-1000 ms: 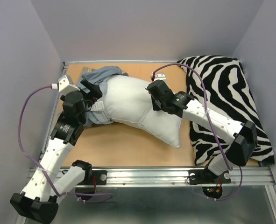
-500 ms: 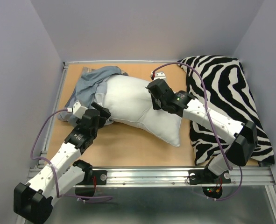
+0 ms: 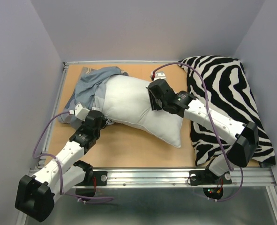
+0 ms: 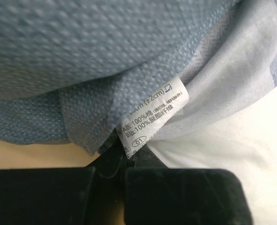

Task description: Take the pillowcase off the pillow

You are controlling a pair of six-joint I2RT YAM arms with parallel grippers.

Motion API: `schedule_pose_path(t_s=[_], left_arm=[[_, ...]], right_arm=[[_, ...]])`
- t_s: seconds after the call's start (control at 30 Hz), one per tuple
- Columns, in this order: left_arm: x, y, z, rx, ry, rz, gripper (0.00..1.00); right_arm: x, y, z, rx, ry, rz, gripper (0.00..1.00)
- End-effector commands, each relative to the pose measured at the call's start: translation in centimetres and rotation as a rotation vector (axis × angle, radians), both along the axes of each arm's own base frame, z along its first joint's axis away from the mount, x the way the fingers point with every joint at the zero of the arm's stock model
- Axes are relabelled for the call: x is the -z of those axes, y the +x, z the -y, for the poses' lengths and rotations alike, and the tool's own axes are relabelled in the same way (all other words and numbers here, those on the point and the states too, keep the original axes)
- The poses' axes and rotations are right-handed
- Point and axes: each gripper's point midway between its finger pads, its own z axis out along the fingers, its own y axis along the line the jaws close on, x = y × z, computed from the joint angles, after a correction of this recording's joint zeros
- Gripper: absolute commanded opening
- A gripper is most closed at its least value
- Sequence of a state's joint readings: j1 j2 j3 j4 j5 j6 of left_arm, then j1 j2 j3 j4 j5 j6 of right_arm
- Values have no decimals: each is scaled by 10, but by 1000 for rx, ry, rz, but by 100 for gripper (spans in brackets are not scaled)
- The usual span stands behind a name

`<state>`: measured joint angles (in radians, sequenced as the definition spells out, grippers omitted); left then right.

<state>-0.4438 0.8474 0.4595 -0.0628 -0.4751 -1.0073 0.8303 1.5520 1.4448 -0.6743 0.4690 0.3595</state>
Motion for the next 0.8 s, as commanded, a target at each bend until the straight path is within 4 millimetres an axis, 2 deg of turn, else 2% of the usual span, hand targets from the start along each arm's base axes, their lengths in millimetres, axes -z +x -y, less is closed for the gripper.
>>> schedule_pose_path(t_s=[0.0,0.07,0.1,0.17,0.2,0.27,0.3,0.37,0.4,0.43,0.5,0.57,0.63,0.7,0.77], left_arm=[[-11,10,-3,-1,27,56,0],[-19,11,-2,11,33,80,0],[-23,11,-1,26,37,90,0],[-33,11,0,44,43,116,0],[-38,11,3,60,41,124,0],[-45,12,6,84,46,136,0],[-45,12,7,92,47,135,0],[-48,13,10,107,53,138,0],[-49,13,11,113,51,140,0],[-53,12,11,117,50,145,0],[-56,12,12,127,49,151,0],[-69,12,12,127,42,180,0],[-79,7,9,126,49,184,0],[-91,6,7,123,54,204,0],[-109,4,5,122,53,232,0]], right_arm=[[-59,4,-17,-92,122,103,59],[-69,-2,-26,-171,139,123,74],[-71,-13,-40,-230,143,126,84],[-76,-22,-60,-294,121,160,90],[-73,-34,-76,-339,83,176,93],[-59,-43,-104,-371,7,189,96],[-54,-39,-105,-353,-15,189,97],[-42,-50,-125,-391,-55,192,100],[-27,-49,-131,-379,-104,192,100],[-17,-46,-132,-367,-137,189,100],[17,-35,-128,-313,-242,176,100],[37,-29,-122,-284,-316,172,100],[55,-17,-106,-191,-418,198,100],[57,-8,-96,-135,-458,217,100],[54,5,-89,-97,-445,215,89]])
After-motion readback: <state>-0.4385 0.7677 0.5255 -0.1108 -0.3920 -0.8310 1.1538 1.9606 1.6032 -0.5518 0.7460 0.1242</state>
